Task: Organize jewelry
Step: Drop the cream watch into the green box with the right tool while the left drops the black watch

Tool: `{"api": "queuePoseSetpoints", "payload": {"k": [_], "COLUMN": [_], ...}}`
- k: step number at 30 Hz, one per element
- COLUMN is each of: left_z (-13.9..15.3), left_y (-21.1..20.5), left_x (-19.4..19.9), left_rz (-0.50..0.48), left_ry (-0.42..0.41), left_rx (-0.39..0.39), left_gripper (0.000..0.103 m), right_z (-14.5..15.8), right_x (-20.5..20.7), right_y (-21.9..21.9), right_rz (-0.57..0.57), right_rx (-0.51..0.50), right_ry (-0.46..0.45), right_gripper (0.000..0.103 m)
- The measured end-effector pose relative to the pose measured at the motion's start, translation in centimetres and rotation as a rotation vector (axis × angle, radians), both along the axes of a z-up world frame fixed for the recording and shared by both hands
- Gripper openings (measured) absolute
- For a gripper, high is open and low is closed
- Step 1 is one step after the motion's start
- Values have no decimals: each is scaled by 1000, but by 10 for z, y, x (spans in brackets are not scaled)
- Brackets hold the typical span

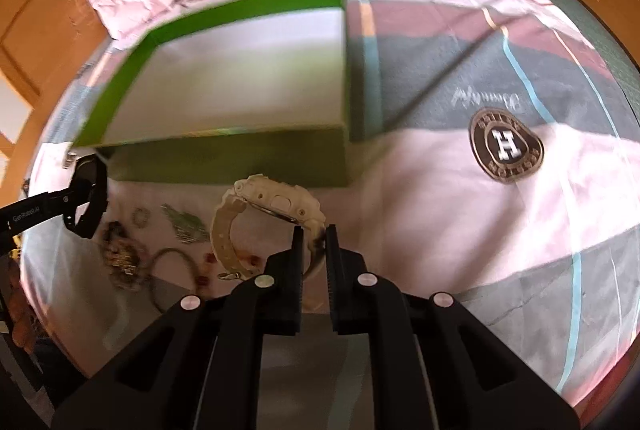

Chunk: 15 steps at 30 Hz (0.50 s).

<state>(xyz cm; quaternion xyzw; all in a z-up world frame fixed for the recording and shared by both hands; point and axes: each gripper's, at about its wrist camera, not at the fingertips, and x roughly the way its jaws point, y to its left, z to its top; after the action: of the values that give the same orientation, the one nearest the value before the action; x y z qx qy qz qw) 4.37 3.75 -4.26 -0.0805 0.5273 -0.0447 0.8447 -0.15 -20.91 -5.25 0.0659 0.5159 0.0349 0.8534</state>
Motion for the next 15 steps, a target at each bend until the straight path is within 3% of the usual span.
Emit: {"api": "queuePoseSetpoints", "payload": {"k": [8, 12, 15], "left_z": [59, 67, 58], "left_y": [-2, -11, -10], "left_x": [-2, 23, 41], "left_rz": [-30, -44, -47], "left_ry": [-158, -175, -154], "left_rx": [-22, 9, 4], "left_gripper": [9, 9, 9], "right_z": [58, 61, 48], "right_x": [14, 41, 60], "right_y": [8, 11, 12], "right_rz": [1, -17, -38], "right_rx": [86, 76, 78], "right_ry": [-217, -260, -234], "right_gripper": [10, 10, 10]}}
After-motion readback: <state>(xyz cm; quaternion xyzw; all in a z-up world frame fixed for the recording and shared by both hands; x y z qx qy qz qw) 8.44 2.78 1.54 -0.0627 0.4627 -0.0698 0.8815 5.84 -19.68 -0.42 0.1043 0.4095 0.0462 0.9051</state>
